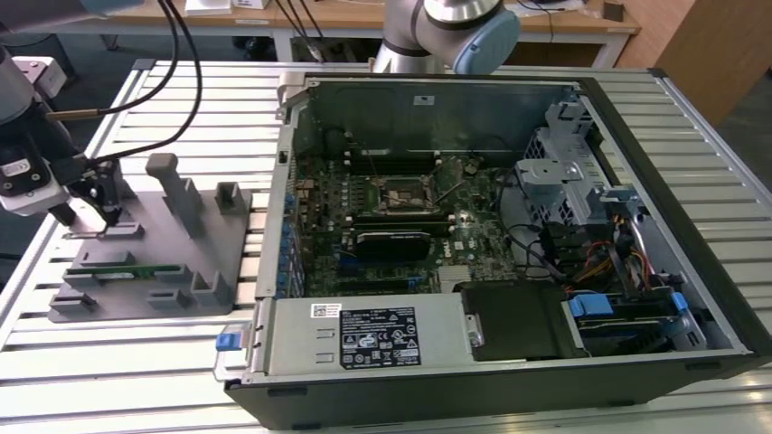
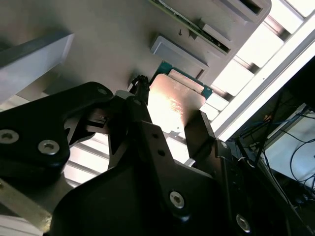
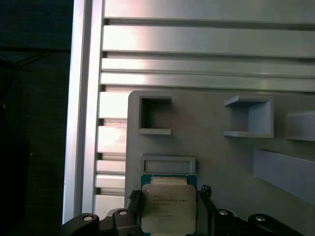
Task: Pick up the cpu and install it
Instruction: 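Pick up the cpu and move it towards the insertion slot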
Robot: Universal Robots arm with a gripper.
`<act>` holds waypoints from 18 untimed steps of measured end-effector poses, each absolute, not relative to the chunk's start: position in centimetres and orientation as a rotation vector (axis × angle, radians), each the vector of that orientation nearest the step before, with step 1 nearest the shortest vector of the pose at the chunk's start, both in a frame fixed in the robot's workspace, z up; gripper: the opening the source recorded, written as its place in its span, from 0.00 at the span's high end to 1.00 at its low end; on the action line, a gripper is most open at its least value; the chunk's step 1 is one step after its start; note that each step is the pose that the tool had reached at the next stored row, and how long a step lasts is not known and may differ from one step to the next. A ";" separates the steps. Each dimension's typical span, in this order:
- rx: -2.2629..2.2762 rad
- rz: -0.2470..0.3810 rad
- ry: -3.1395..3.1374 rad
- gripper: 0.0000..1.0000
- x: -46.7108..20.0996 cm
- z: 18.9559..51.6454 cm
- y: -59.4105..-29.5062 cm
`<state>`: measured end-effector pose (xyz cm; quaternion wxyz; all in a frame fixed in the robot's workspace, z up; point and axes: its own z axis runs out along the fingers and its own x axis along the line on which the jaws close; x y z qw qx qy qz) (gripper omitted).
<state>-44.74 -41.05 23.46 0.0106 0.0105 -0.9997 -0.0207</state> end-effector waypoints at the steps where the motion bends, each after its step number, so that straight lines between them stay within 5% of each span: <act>1: 0.033 -0.065 -3.120 0.47 -44.7 23.5 -41.0; 18: 0.033 -0.065 -3.120 0.47 -44.7 24.6 -41.0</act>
